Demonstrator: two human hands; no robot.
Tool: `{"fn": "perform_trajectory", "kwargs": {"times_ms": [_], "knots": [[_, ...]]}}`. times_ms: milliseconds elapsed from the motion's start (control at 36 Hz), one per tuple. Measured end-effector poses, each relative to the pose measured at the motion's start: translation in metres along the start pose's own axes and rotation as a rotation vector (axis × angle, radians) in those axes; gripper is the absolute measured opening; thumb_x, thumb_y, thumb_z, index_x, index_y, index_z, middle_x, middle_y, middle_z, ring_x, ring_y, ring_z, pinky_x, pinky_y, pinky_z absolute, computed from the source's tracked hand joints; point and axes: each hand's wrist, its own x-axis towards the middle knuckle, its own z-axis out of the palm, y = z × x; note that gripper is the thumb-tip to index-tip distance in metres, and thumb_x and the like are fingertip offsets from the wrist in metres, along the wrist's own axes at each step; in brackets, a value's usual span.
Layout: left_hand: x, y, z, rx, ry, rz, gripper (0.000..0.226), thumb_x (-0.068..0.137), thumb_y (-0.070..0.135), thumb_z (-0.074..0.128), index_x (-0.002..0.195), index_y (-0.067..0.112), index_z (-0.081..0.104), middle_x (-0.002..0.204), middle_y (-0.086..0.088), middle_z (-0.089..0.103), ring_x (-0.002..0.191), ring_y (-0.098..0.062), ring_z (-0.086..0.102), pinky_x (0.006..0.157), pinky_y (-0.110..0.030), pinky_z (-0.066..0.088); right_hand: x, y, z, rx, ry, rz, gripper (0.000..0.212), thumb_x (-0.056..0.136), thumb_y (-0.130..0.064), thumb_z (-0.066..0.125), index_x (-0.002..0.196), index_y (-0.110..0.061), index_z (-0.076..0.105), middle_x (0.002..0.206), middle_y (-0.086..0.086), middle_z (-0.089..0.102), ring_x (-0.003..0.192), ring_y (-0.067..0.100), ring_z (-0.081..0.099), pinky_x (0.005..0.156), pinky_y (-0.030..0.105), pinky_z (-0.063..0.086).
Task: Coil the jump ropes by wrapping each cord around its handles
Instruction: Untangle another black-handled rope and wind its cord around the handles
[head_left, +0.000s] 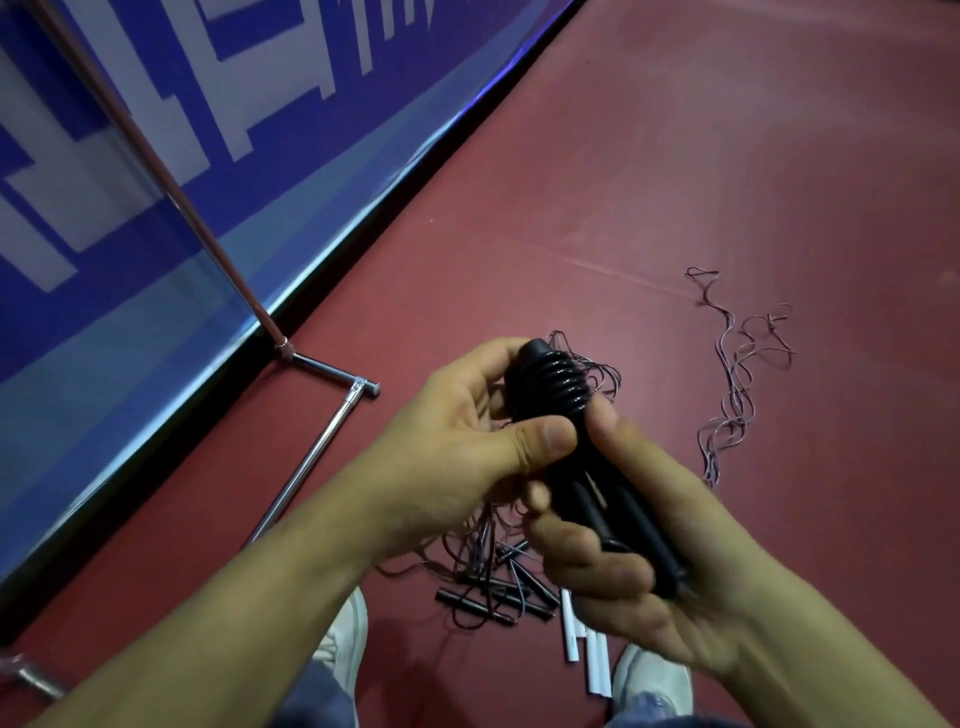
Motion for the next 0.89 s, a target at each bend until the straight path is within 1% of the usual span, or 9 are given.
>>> {"fn": "perform_trajectory", "kwargs": {"times_ms": [83, 167, 222, 306, 389, 472, 611, 694, 889], "knots": [[0.004, 0.000, -0.006, 0.140, 0.078, -0.009, 0.033, 0.087, -0.002, 0.068, 0.117, 0.007, 0.058, 0.074, 0.009, 0.065, 0.056, 0.000, 0.058, 0.051, -0.012, 0.044, -0.010, -0.006, -0.010, -0.283, 0.040, -0.071, 0.041, 0.068, -0.016, 0.082, 0.100, 0.004, 0.067, 0.068, 0.021, 0.067, 0.040, 0.021, 0.060, 0.040, 0.023, 0.048], [0.008, -0.003, -0.007, 0.223, 0.171, -0.032, 0.032, 0.089, -0.001, 0.071, 0.116, 0.012, 0.060, 0.069, 0.012, 0.062, 0.048, 0.000, 0.049, 0.048, -0.013, 0.040, -0.013, -0.002, -0.021, -0.570, 0.136, -0.087, 0.036, 0.072, -0.007, 0.079, 0.105, -0.002, 0.068, 0.083, 0.015, 0.072, 0.055, 0.021, 0.066, 0.052, 0.027, 0.052], [0.008, -0.008, -0.006, 0.281, 0.207, -0.036, 0.035, 0.088, 0.006, 0.076, 0.117, 0.021, 0.062, 0.077, 0.009, 0.064, 0.050, -0.005, 0.047, 0.049, -0.020, 0.039, -0.010, 0.006, -0.021, -0.698, 0.197, -0.117, 0.027, 0.085, -0.006, 0.079, 0.107, -0.006, 0.062, 0.074, 0.011, 0.066, 0.053, 0.023, 0.058, 0.052, 0.034, 0.049], [0.006, -0.011, 0.000, 0.245, 0.246, -0.053, 0.042, 0.091, 0.007, 0.073, 0.125, 0.028, 0.060, 0.080, 0.004, 0.064, 0.054, -0.010, 0.047, 0.052, -0.028, 0.040, -0.006, 0.015, -0.024, -0.800, 0.294, -0.259, 0.016, 0.094, -0.008, 0.068, 0.085, -0.010, 0.055, 0.059, 0.004, 0.045, 0.049, 0.019, 0.042, 0.049, 0.035, 0.037], [0.002, -0.011, 0.006, 0.011, 0.233, -0.076, 0.052, 0.092, 0.006, 0.065, 0.138, 0.027, 0.050, 0.078, 0.008, 0.065, 0.053, -0.005, 0.056, 0.053, -0.022, 0.049, -0.005, 0.013, -0.022, -0.723, 0.306, -0.294, 0.021, 0.097, -0.012, 0.063, 0.080, -0.011, 0.050, 0.057, 0.007, 0.037, 0.042, 0.014, 0.029, 0.044, 0.024, 0.027], [-0.001, -0.010, 0.006, -0.025, 0.227, -0.040, 0.069, 0.085, 0.015, 0.069, 0.146, 0.025, 0.040, 0.102, -0.002, 0.061, 0.049, -0.008, 0.046, 0.052, -0.022, 0.044, -0.007, 0.007, -0.017, -0.556, 0.245, -0.274, 0.014, 0.097, -0.010, 0.058, 0.086, -0.006, 0.052, 0.052, 0.005, 0.034, 0.039, 0.012, 0.024, 0.043, 0.020, 0.025], [-0.002, -0.009, 0.006, 0.022, 0.179, -0.065, 0.042, 0.092, 0.014, 0.064, 0.132, 0.009, 0.054, 0.078, -0.003, 0.058, 0.051, -0.009, 0.044, 0.048, -0.020, 0.039, -0.008, 0.010, -0.012, -0.430, 0.241, -0.279, 0.026, 0.096, -0.012, 0.057, 0.071, -0.017, 0.058, 0.053, 0.005, 0.031, 0.043, 0.012, 0.019, 0.044, 0.022, 0.020], [-0.006, -0.008, 0.005, 0.070, 0.161, -0.098, 0.023, 0.099, 0.010, 0.058, 0.121, 0.005, 0.062, 0.065, 0.005, 0.057, 0.050, -0.008, 0.046, 0.045, -0.016, 0.038, -0.008, 0.007, -0.012, -0.417, 0.273, -0.308, 0.019, 0.094, -0.011, 0.060, 0.078, -0.012, 0.050, 0.053, 0.005, 0.031, 0.043, 0.012, 0.019, 0.044, 0.023, 0.019], [-0.007, -0.008, 0.000, 0.170, 0.143, -0.057, 0.019, 0.100, 0.004, 0.057, 0.117, 0.004, 0.066, 0.067, 0.007, 0.061, 0.054, -0.009, 0.049, 0.054, -0.020, 0.044, -0.011, 0.004, -0.012, -0.272, 0.156, -0.244, 0.020, 0.078, -0.023, 0.060, 0.087, -0.009, 0.050, 0.050, 0.001, 0.030, 0.036, 0.009, 0.017, 0.039, 0.015, 0.022]]}}
